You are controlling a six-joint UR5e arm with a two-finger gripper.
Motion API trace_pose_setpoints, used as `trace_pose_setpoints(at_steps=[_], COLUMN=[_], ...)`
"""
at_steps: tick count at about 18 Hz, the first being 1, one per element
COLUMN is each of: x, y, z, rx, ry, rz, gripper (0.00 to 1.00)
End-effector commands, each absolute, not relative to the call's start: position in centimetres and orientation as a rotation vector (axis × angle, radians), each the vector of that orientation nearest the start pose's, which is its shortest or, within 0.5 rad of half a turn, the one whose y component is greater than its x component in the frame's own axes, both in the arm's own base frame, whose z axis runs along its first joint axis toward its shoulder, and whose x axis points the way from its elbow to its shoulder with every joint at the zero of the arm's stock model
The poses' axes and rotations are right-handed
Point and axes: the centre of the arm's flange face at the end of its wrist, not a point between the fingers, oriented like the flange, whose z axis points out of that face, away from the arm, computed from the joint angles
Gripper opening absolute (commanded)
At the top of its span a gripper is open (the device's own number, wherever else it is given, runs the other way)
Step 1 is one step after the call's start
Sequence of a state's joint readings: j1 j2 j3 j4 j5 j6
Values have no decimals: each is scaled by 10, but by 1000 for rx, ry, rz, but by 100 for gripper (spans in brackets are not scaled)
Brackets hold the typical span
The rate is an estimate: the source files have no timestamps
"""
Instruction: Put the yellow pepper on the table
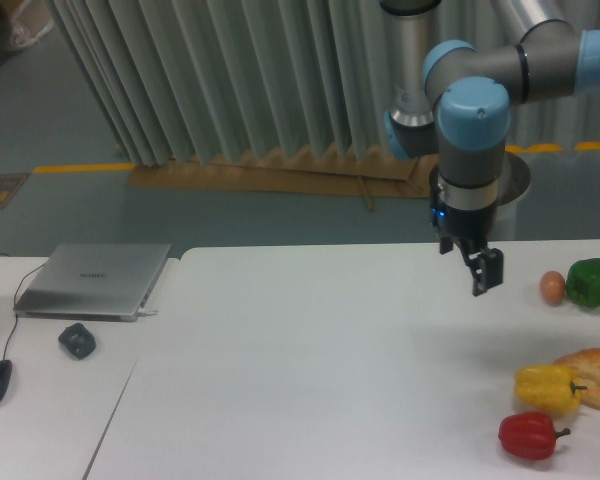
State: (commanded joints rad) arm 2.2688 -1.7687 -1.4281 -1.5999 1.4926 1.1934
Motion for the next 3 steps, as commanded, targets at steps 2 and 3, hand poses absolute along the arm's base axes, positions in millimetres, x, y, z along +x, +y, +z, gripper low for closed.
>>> trace_pose_setpoints(at_steps=[2,3], x=[-256,-255], y=[524,524], z=[450,451], rx=[-3029,-3027], ry=[763,765], rz=[-180,-178], gripper=[100,100])
